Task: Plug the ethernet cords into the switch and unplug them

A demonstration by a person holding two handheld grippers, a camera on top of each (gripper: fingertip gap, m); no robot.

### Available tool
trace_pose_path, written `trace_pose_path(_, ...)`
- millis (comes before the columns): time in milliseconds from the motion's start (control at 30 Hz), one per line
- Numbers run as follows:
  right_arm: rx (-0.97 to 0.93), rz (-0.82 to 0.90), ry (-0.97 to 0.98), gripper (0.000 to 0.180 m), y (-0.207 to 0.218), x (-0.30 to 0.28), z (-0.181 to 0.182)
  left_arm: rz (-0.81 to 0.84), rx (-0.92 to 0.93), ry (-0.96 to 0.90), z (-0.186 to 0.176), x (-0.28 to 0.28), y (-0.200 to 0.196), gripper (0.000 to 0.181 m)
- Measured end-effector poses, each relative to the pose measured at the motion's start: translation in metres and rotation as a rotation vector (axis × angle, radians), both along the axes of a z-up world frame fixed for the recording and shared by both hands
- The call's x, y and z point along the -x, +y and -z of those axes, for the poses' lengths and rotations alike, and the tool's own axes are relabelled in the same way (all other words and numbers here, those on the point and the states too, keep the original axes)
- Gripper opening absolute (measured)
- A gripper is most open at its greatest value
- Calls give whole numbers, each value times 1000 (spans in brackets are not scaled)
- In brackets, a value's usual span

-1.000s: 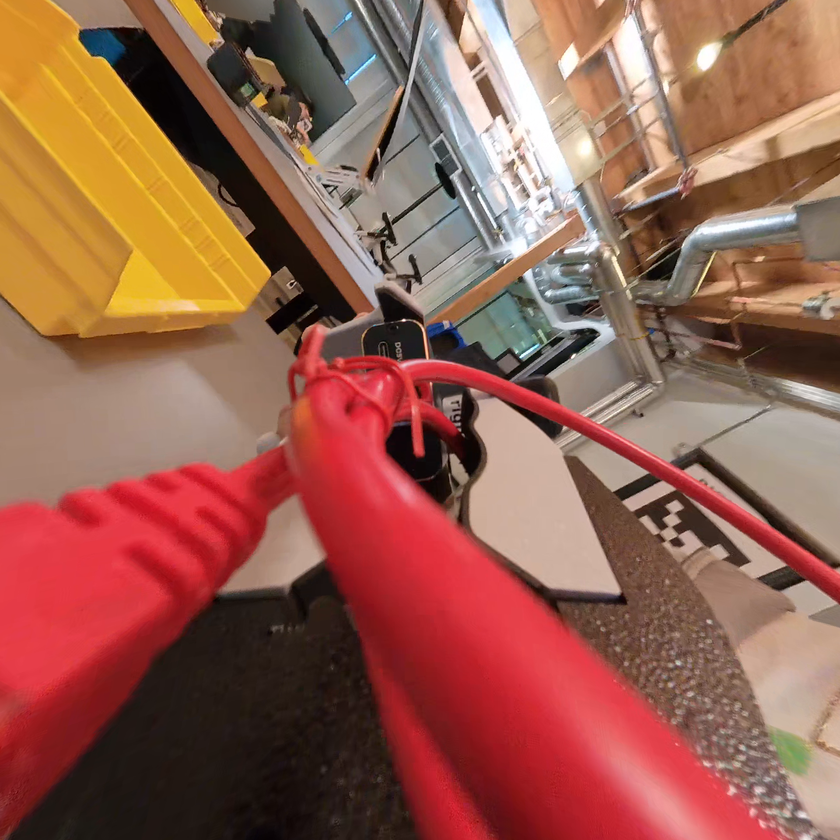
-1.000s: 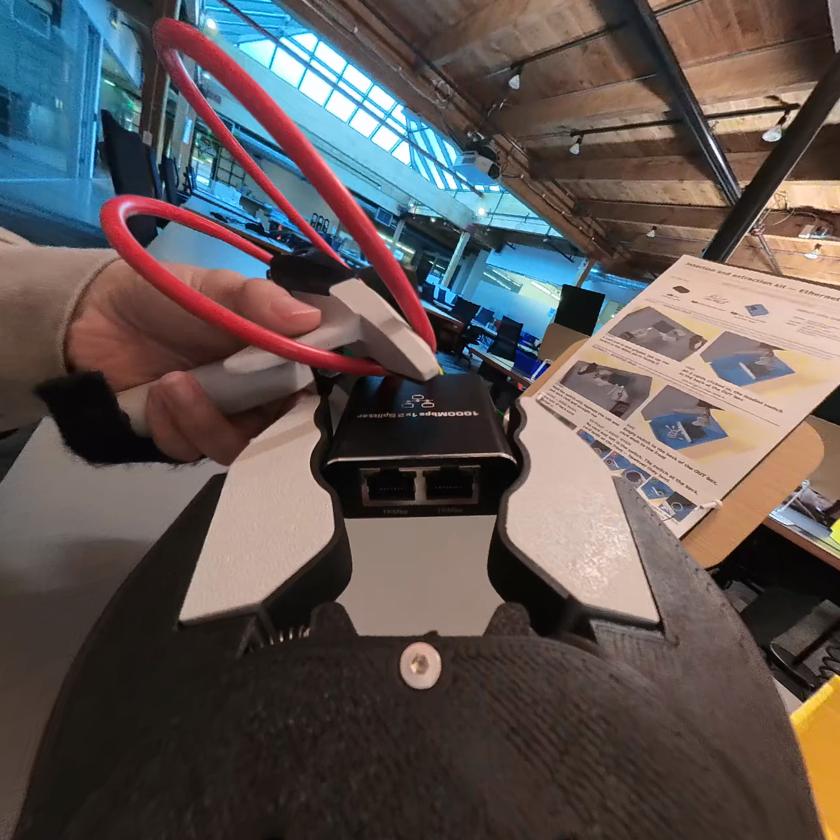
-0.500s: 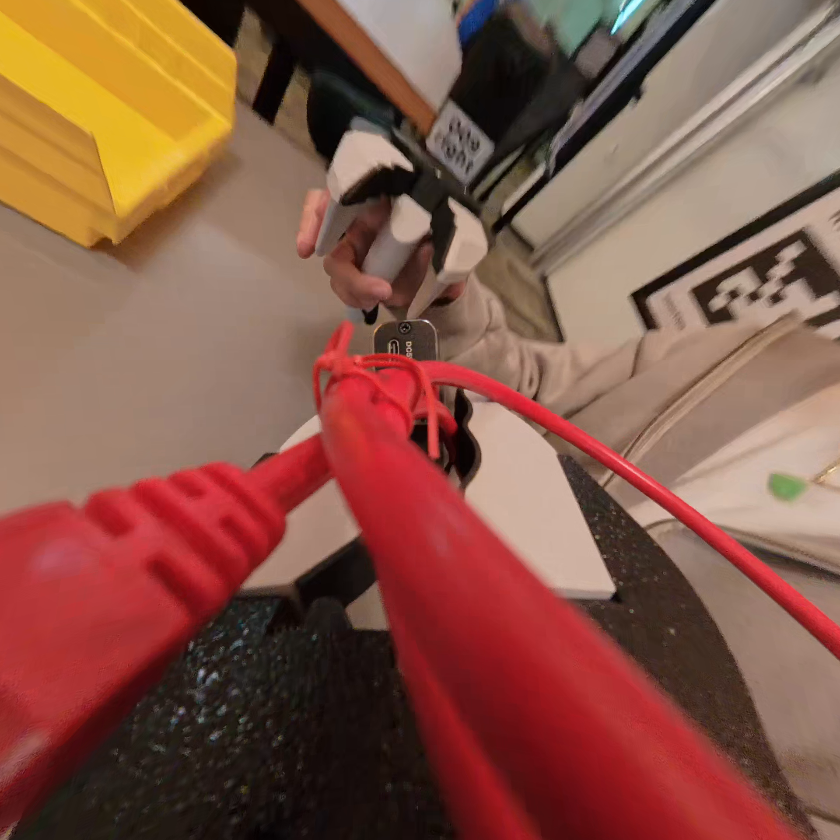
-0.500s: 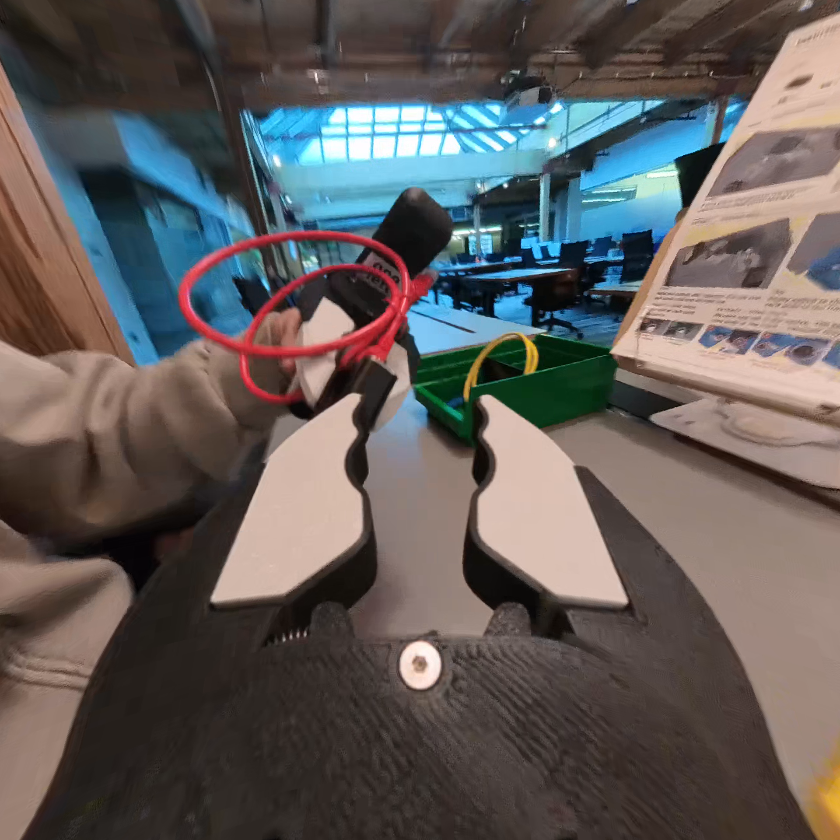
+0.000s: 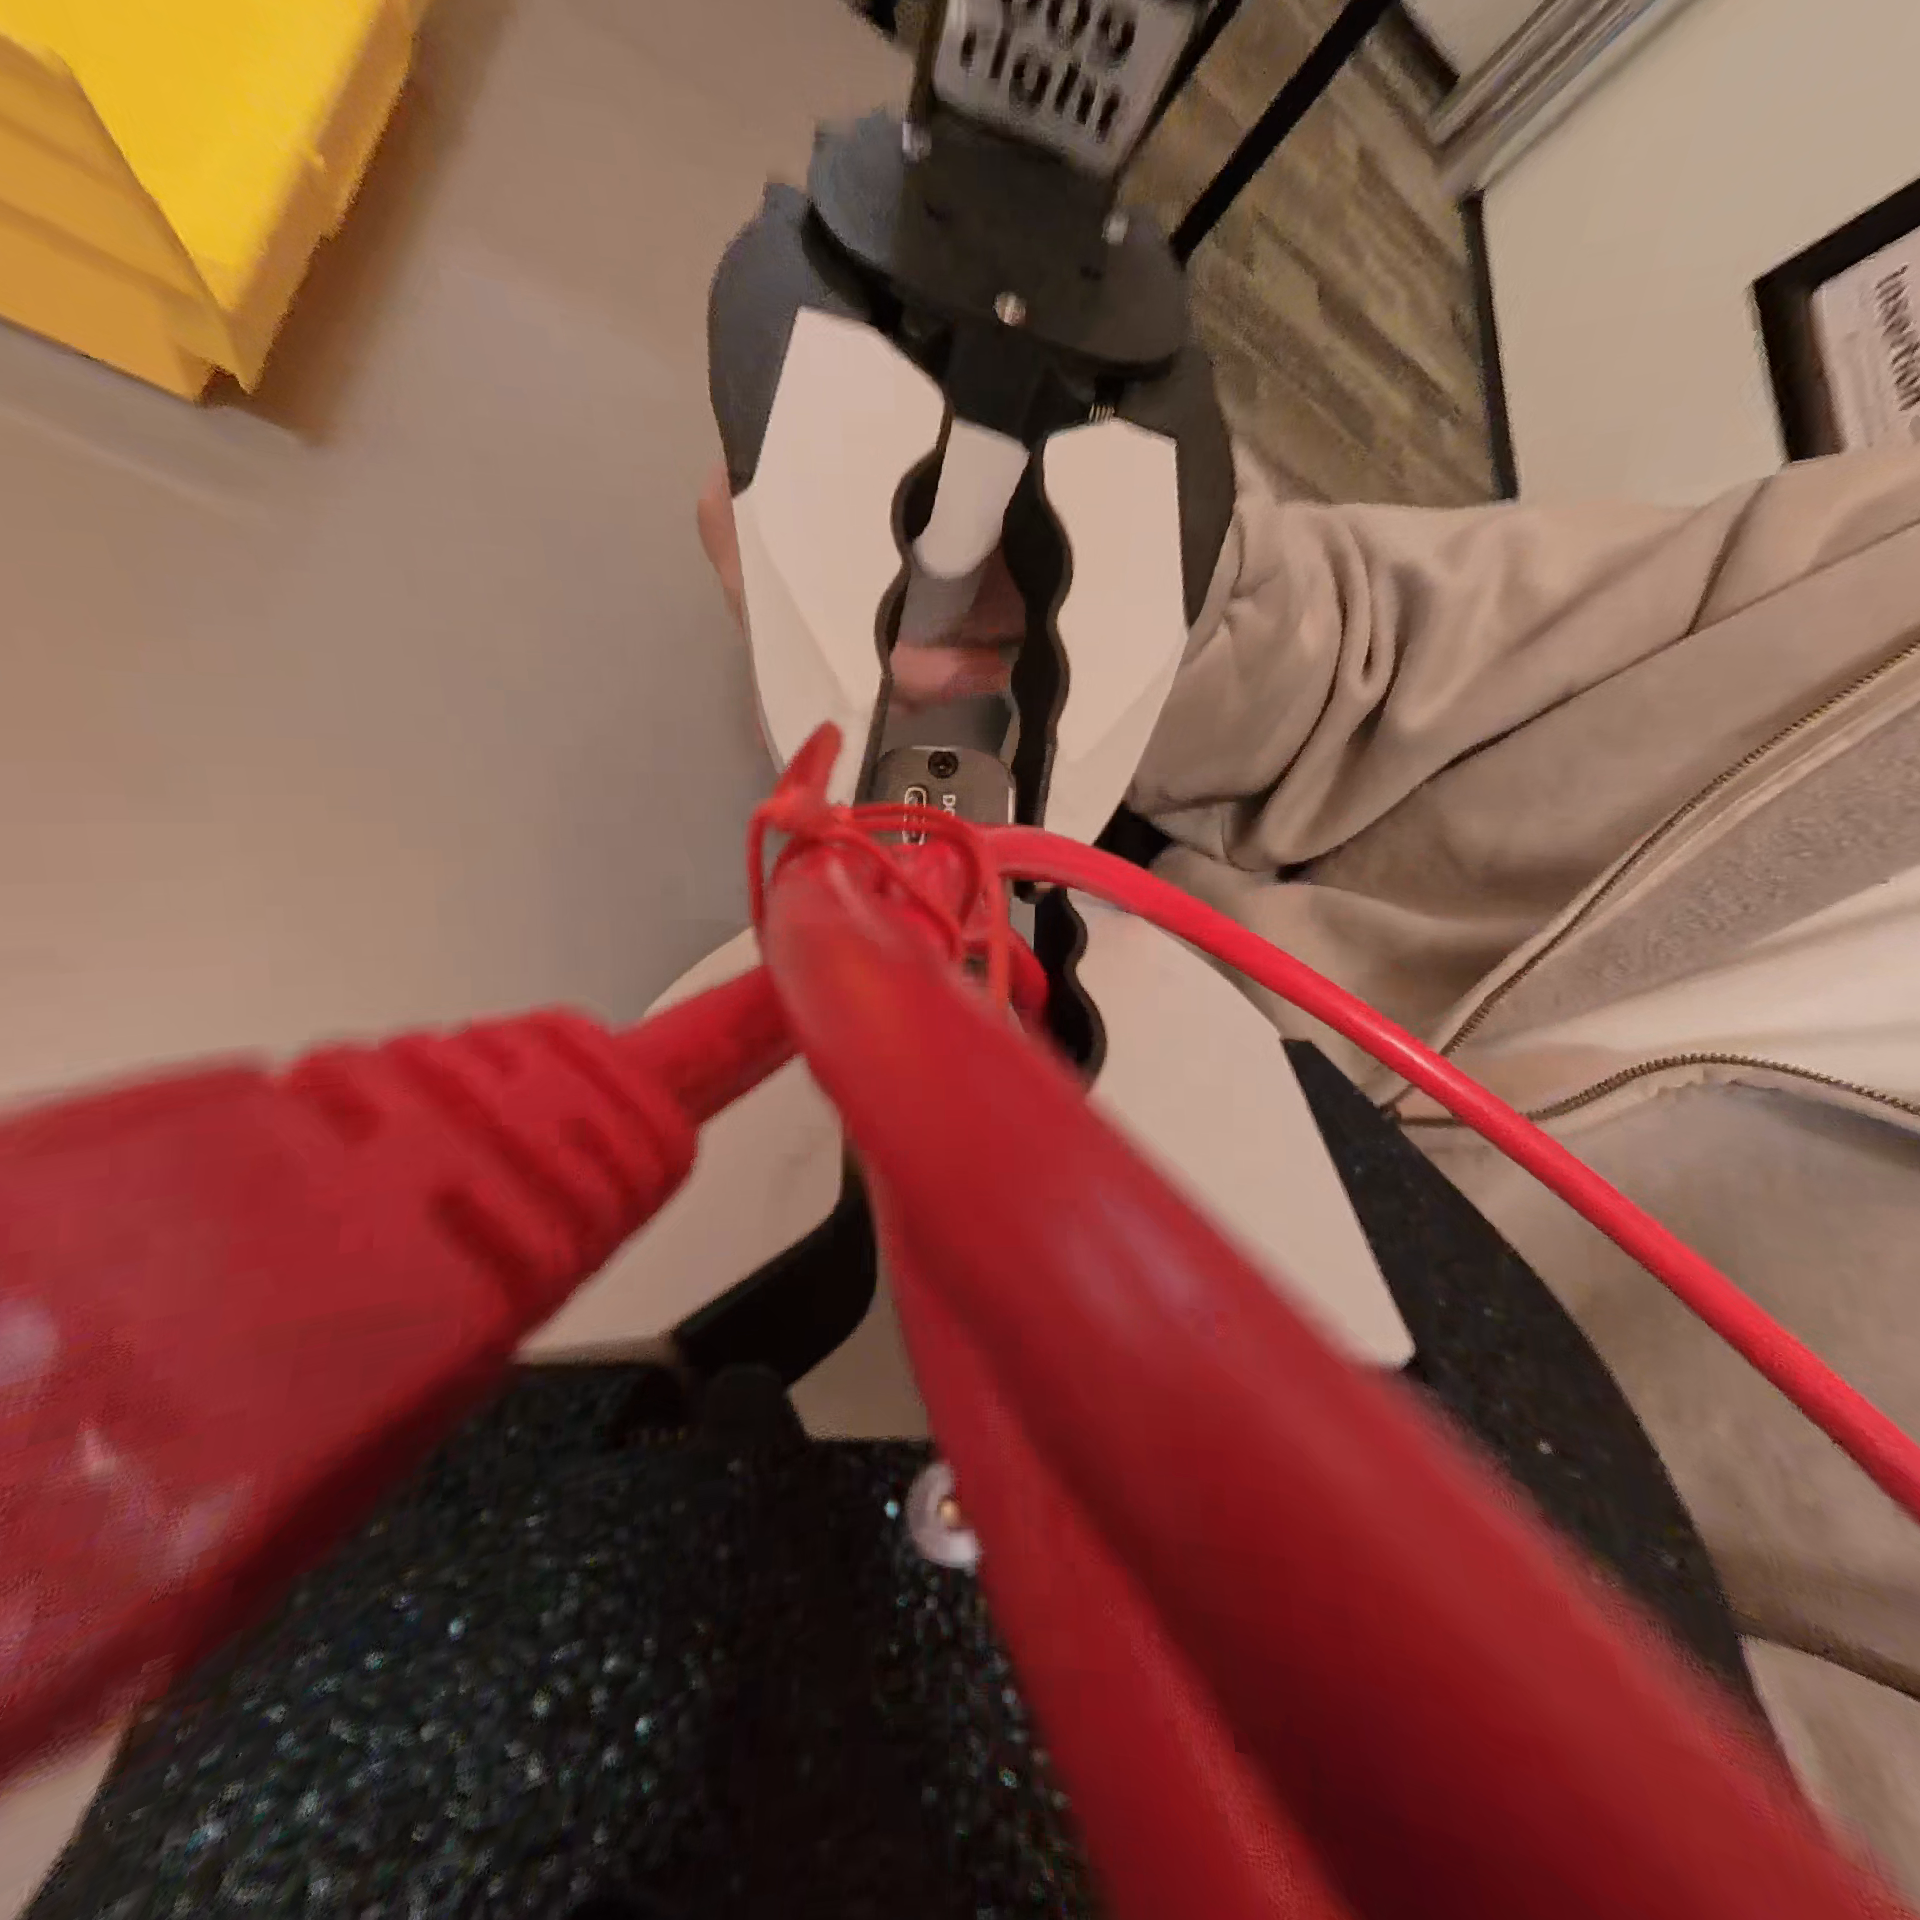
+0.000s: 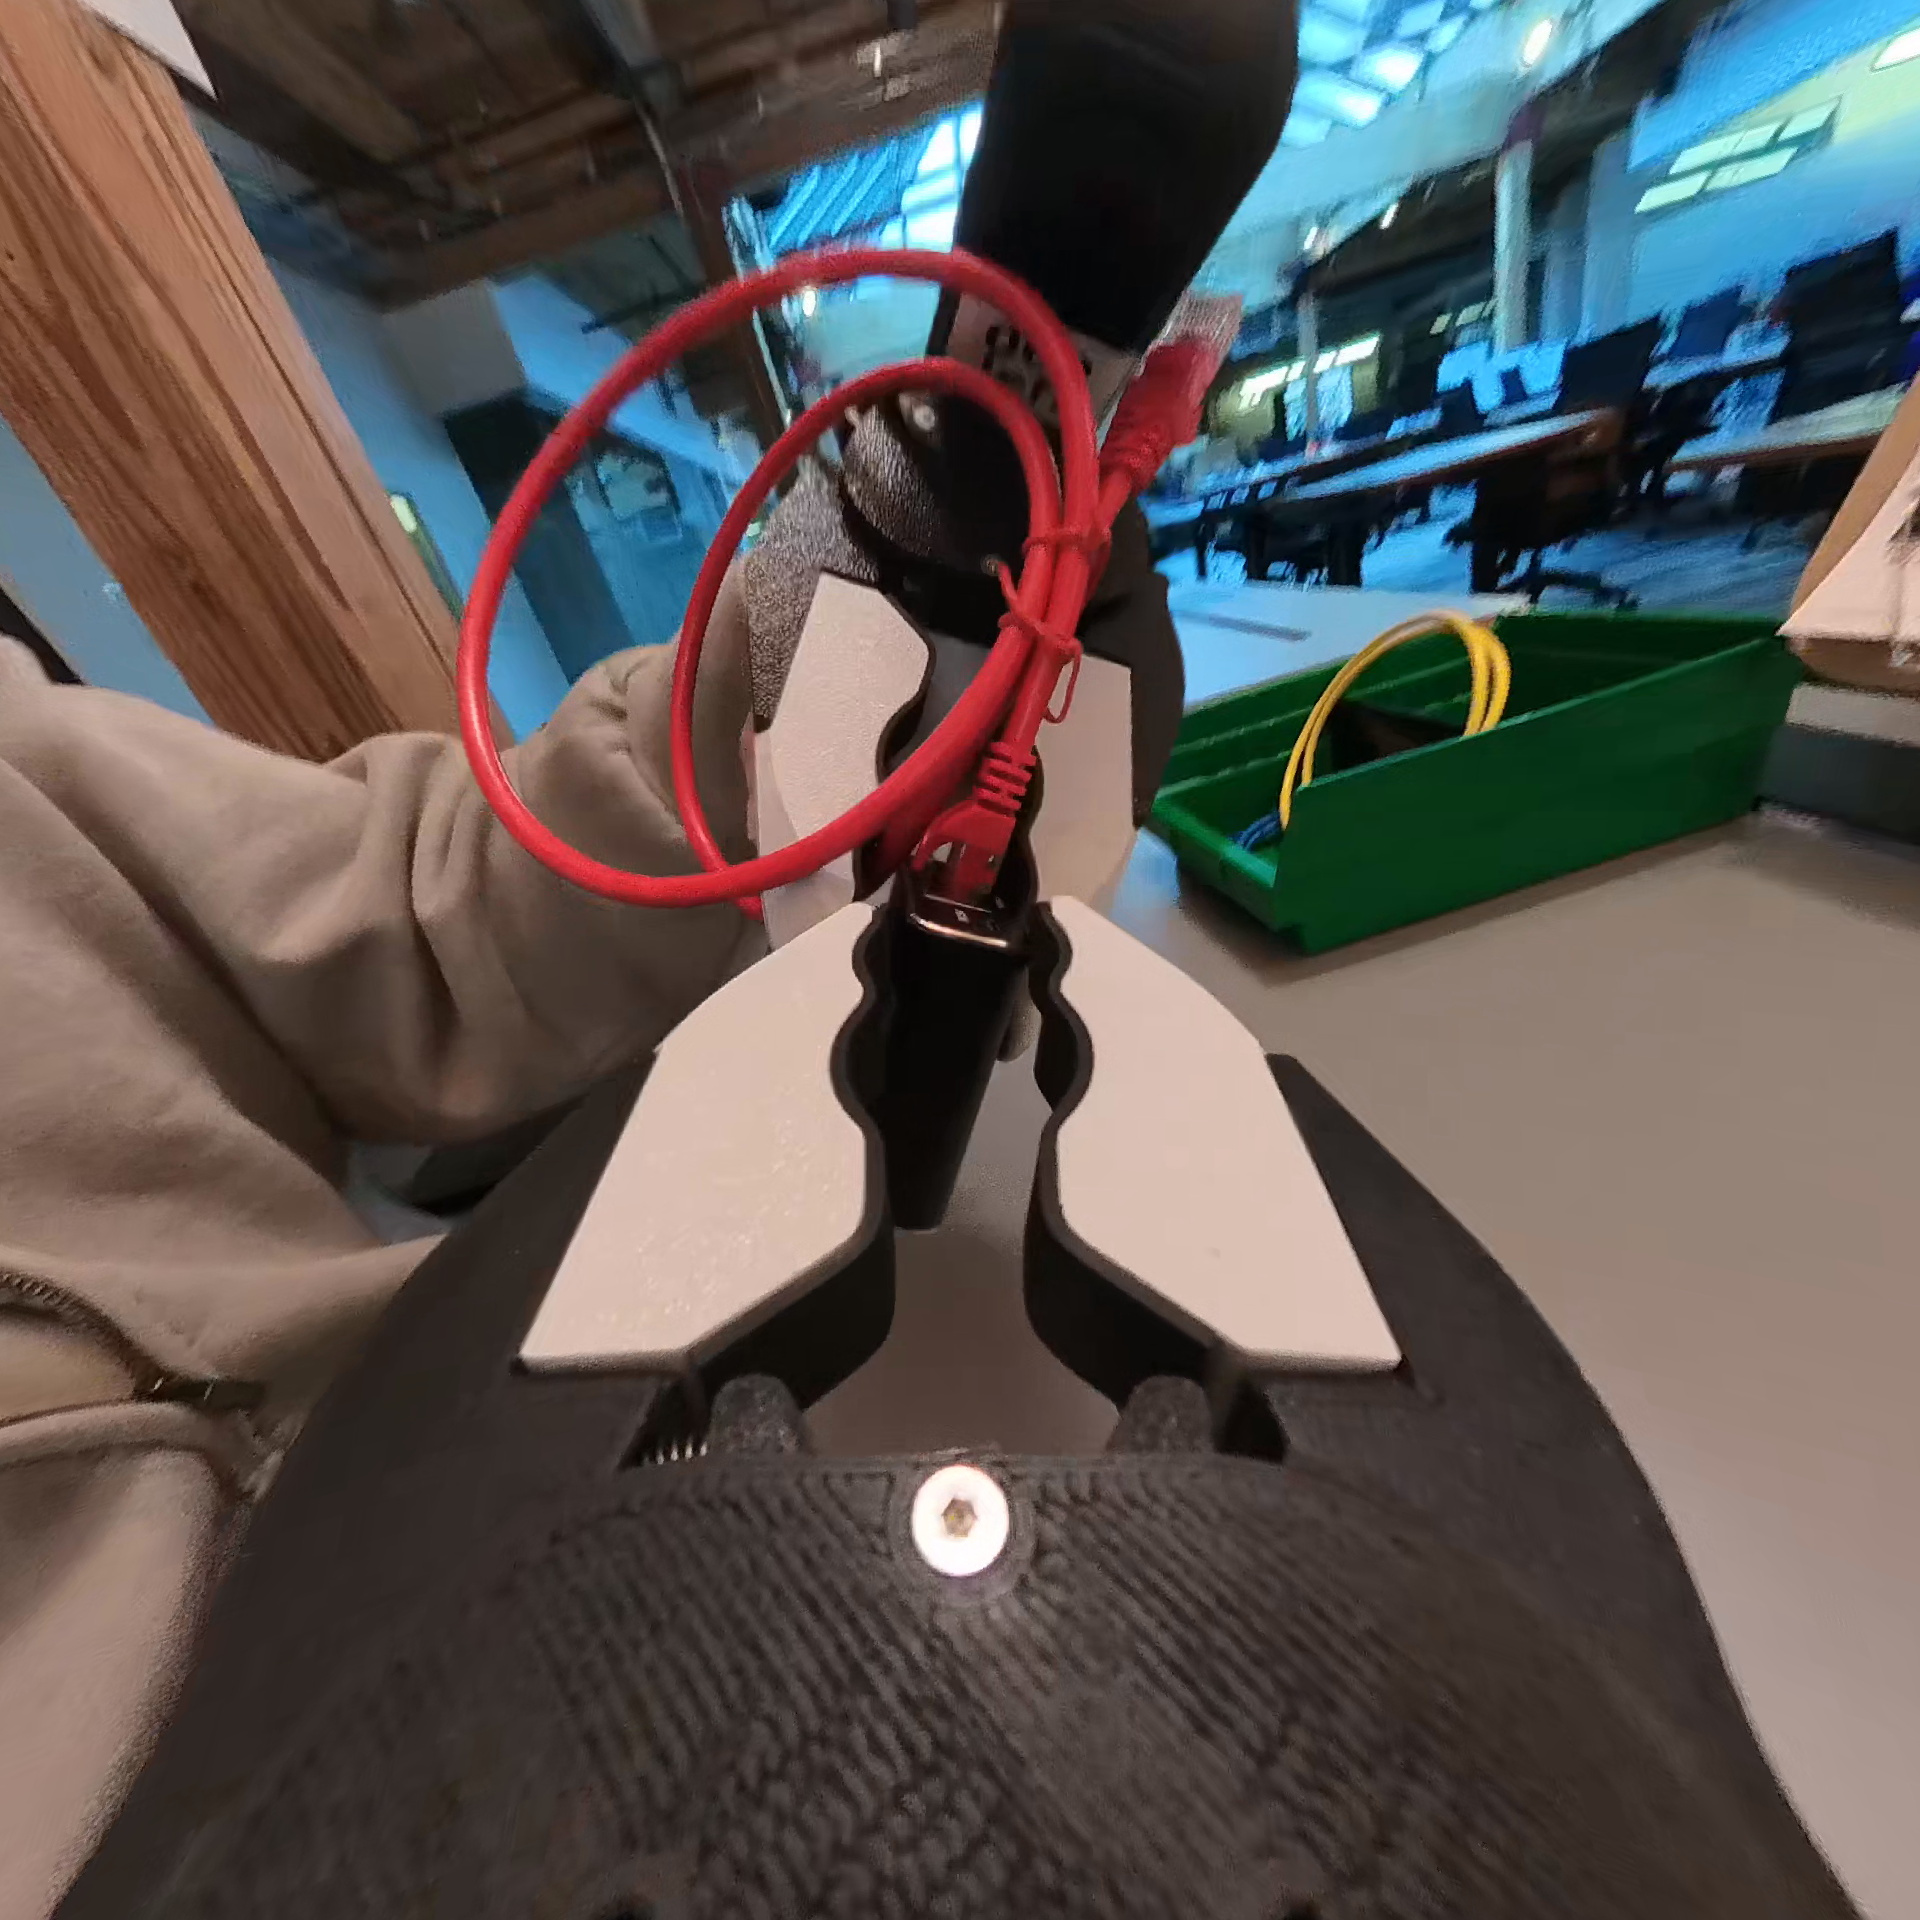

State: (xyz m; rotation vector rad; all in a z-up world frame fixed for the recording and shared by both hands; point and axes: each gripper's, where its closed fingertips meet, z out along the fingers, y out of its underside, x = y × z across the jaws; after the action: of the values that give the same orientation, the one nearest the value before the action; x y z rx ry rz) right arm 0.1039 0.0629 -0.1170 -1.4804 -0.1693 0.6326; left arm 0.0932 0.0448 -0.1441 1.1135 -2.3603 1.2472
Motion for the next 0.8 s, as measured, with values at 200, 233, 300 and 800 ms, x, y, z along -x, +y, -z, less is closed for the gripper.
trace_pose_path(200, -161, 137, 162, 25, -12, -34, -29, -205, 34, -173, -9, -32, 18, 73)
trace_pose_path(233, -189, 178, 185, 24, -16, -43, -33, -236, 38, -211, -8, -36, 22, 77)
trace_pose_path(300, -227, 214, 223, 24, -22, -53, -39, -289, 82, -276, -6, -41, 23, 74)
trace_pose_path(800, -271, 117, 126, 24, -23, -25, -49, -170, 1032, 67, -46, -29, 24, 57)
